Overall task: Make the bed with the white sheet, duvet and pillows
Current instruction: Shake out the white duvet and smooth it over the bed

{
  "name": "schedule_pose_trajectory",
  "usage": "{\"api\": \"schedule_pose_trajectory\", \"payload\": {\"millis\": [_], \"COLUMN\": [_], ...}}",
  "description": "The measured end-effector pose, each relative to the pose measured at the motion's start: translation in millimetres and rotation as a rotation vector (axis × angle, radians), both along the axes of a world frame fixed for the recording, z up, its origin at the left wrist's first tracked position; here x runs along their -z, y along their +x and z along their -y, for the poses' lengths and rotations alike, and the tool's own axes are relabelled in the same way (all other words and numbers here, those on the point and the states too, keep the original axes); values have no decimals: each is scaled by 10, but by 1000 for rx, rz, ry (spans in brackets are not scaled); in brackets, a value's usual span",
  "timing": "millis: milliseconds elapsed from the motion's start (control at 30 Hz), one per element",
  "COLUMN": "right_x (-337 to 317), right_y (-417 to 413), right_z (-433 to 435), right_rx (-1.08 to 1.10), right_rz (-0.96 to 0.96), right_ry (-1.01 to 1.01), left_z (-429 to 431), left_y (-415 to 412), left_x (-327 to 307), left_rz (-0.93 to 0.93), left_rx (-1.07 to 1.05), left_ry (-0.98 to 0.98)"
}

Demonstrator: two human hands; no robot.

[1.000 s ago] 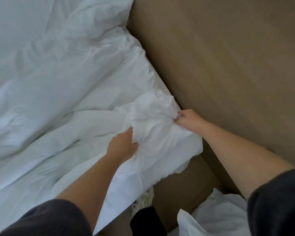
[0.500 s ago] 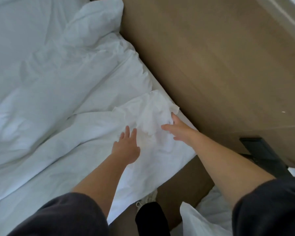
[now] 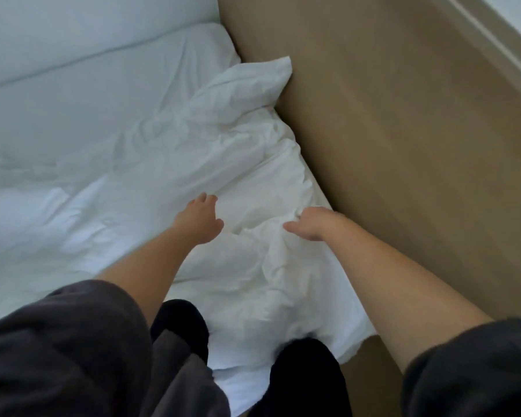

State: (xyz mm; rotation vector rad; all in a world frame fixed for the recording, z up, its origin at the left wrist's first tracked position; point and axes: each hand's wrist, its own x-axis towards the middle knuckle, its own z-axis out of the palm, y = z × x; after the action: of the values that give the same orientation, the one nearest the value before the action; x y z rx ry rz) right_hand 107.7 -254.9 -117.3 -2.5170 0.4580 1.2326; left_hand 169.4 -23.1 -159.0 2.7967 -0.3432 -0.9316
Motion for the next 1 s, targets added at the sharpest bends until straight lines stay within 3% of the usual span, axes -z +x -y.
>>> {"api": "schedule_pose_trajectory", "payload": {"millis": [100,300,400,467,600,733,867,1000], "right_x": [67,825,1100,1156,1098,1079,1246,1585], "right_y": [227,1062,1545,1830,2485,3098,3741,4095], "right_z": [-92,-346,-554,-677,-869,-954,-892,-878], "right_rx": [-229,-324,-305,-302,-261,-206,-163,-188], "right_rz": [204,342,421,437,523,654,494,258], "right_ry": [-252,-300,-295,-308,-295,-300,-242,-175], "left_z": [-201,-545,-803,-940,-1209,-1530,-1781,-1825], "left_y": [311,1316,1671,1904,2529,3072,3218,3272], "left_x": [200,839,1075,1105,1067,1139,1364,1679], "left_rz": [53,297,559,634,505,192,-133,-104], "left_rx": [47,164,107,23,-227,-340,-480,-437], "left_ry": [27,-27,-219,-274,-253,7,-1,39]}}
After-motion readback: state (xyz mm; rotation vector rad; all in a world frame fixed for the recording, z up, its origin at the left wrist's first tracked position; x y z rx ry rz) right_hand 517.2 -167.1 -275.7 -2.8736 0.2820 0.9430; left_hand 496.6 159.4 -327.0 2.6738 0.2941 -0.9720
